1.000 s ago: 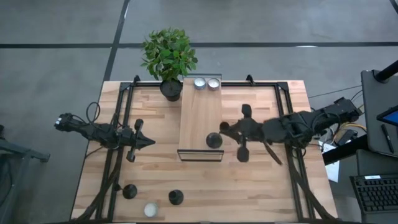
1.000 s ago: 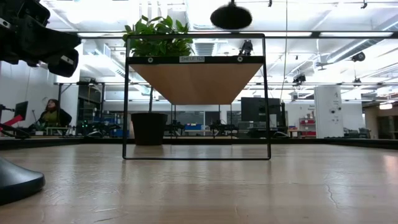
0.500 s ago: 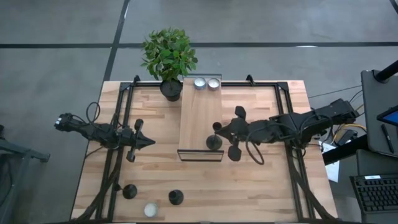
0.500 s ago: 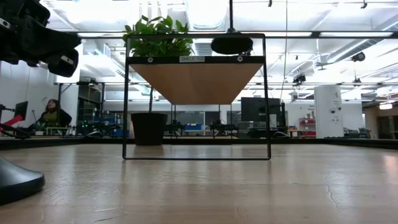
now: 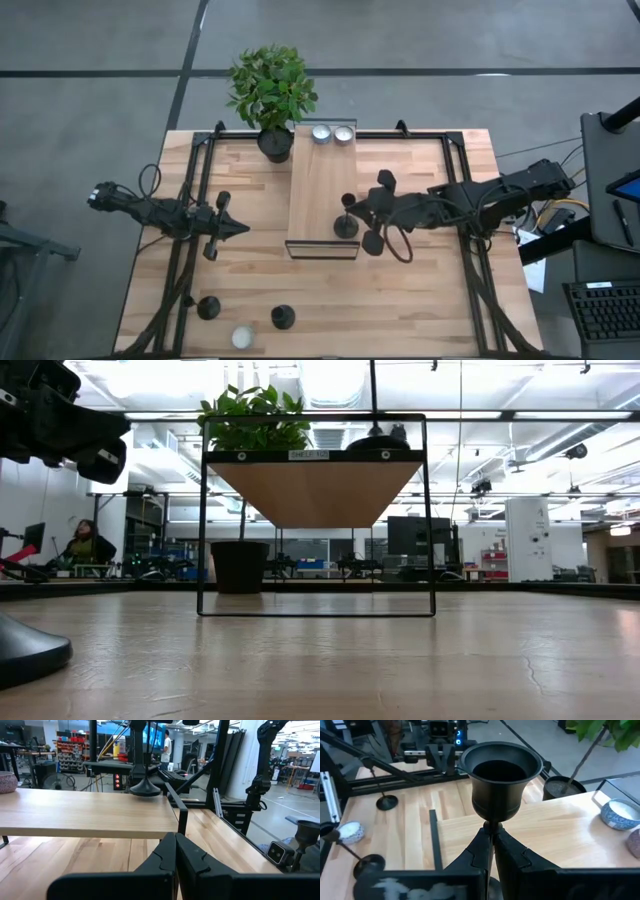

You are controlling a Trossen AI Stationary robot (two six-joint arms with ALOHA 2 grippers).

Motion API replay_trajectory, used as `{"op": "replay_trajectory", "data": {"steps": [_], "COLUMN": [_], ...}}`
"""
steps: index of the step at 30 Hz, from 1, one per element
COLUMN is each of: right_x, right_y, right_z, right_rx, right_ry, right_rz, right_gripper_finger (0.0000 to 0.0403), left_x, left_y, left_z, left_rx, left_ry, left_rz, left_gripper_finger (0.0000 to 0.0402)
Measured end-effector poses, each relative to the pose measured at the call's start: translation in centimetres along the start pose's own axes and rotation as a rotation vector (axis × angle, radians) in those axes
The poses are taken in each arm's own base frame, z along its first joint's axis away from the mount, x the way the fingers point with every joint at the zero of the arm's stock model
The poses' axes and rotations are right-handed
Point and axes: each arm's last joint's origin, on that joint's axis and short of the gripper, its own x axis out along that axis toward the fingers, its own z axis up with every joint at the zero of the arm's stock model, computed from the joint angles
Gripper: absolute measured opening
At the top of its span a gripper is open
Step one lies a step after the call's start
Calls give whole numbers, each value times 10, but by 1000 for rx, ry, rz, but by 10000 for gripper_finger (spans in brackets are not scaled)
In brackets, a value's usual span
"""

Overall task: Pick & Place candle stick holders
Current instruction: Put the right black candle holder on the shelf

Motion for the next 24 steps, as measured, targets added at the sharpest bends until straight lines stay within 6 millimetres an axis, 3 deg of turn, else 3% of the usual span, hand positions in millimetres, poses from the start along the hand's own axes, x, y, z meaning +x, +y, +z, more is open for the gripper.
{"op": "replay_trajectory", "data": {"steps": [24], "right_x": [8], "right_y": [0], "right_z": [-14], "right_rx": [17], "right_ry": [-28], "right_rz": [8], "right_gripper_finger": [13], "left_x": [0], "left_y": [0], "left_z": [0], "left_rx": [0], "left_ry": [0], "left_rz": [0], "left_gripper_finger": [0]}}
